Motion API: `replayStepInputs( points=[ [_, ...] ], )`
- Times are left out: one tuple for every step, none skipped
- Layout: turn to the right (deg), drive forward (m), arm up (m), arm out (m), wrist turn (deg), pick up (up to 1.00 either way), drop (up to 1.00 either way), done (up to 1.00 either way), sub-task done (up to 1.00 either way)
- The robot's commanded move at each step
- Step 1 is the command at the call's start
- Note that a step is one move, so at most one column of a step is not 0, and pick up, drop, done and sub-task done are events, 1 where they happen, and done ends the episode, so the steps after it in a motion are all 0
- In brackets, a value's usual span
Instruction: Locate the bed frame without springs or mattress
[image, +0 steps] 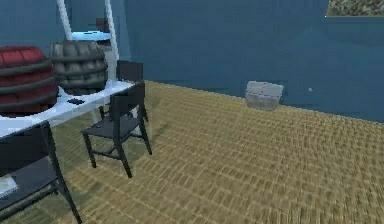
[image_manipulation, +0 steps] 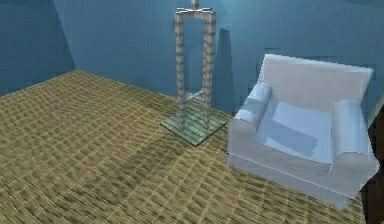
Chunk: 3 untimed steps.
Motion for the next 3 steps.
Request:
replayStepInputs(
  points=[
    [3.0, 0.0, 0.0, 0.0, 0.0, 0.0, 0.0, 0.0, 0.0],
    [0.0, 1.0, 0.0, 0.0, 0.0, 0.0, 0.0, 0.0, 0.0],
    [3.0, 0.0, 0.0, 0.0, 0.0, 0.0, 0.0, 0.0, 0.0]
  ],
)
